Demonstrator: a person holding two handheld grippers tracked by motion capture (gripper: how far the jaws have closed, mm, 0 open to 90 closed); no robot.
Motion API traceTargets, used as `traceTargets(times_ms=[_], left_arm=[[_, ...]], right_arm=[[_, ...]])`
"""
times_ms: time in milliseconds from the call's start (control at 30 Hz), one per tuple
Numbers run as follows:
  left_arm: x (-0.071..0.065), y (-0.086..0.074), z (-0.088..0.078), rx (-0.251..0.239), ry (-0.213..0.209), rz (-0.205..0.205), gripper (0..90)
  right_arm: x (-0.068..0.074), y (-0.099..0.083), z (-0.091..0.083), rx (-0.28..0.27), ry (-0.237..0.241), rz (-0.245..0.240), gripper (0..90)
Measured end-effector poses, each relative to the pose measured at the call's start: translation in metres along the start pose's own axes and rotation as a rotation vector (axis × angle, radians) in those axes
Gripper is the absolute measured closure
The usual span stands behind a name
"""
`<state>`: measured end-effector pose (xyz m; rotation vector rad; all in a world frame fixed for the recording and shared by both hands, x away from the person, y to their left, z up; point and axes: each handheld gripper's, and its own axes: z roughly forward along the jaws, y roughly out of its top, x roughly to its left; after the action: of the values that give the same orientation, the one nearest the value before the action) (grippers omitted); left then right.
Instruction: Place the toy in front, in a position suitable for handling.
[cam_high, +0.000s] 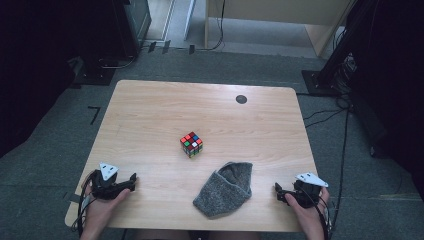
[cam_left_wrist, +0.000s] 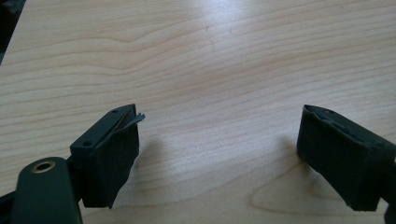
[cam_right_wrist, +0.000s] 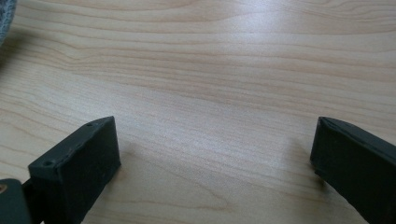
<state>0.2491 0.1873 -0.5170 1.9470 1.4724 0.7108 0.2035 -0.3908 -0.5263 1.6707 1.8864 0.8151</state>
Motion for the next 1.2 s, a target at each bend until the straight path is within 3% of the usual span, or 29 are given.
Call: traceTargets(times_ms=[233,333,433,600,733,867,1100,1200], left_arm=[[0.000,-0.002,-0.006,-0.024,0.019,-0.008,13.4],[0.001,-0.003,-0.007,-0.030,0.017,-0.013,13.4],[0.001,-0.002,-0.007,-0.032,0.018,-0.018,13.5],[-0.001,-0.001,-0.008,-0.042,0.022,-0.003,13.6],[-0.002,0.000,-0.011,-0.057,0.016,-0.017,13.6],[-0.005,0.003,-0.011,-0.067,-0.025,-0.023,14.0],[-0.020,0.009,-0.006,-0.065,-0.117,-0.017,13.8],[-0.025,0.014,-0.007,-0.066,-0.144,-0.019,13.9]], right_arm=[[0.000,0.008,0.002,0.042,-0.022,0.017,3.5],[0.001,0.014,-0.002,0.012,-0.060,0.037,6.9],[0.009,0.021,-0.013,-0.048,-0.018,0.054,7.0],[0.035,0.026,-0.024,-0.085,0.034,0.003,9.3],[0.050,0.031,-0.030,-0.125,0.084,-0.005,12.7],[0.076,0.036,-0.039,-0.167,0.177,-0.029,12.9],[0.111,0.038,-0.041,-0.179,0.286,-0.094,13.4],[0.120,0.037,-0.039,-0.173,0.305,-0.117,13.6]])
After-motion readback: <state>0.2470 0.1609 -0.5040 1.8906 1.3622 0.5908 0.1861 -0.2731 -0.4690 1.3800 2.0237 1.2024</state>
